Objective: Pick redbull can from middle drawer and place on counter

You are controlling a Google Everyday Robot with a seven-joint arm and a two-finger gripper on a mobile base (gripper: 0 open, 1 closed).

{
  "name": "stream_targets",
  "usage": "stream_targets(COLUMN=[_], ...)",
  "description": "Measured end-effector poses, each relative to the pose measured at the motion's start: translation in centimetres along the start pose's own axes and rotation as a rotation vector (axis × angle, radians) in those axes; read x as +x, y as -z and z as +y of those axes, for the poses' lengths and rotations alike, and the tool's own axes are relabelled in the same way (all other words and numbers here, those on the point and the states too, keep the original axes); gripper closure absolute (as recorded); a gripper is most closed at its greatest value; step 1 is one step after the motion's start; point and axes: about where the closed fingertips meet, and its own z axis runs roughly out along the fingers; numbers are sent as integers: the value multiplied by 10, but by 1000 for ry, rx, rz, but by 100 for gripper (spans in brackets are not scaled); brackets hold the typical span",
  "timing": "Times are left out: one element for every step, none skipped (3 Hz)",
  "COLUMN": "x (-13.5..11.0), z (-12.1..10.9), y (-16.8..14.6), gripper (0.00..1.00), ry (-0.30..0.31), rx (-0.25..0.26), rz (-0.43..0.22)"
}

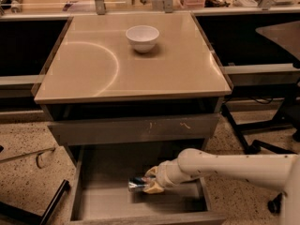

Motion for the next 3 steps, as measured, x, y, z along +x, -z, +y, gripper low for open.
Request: stream_targets(x=[-42,-84,-84], z=[14,30,30], y=[56,115,114], gripper=[100,100,100], ry=[106,180,181], rx=[91,213,211], rz=[-63,-113,-113])
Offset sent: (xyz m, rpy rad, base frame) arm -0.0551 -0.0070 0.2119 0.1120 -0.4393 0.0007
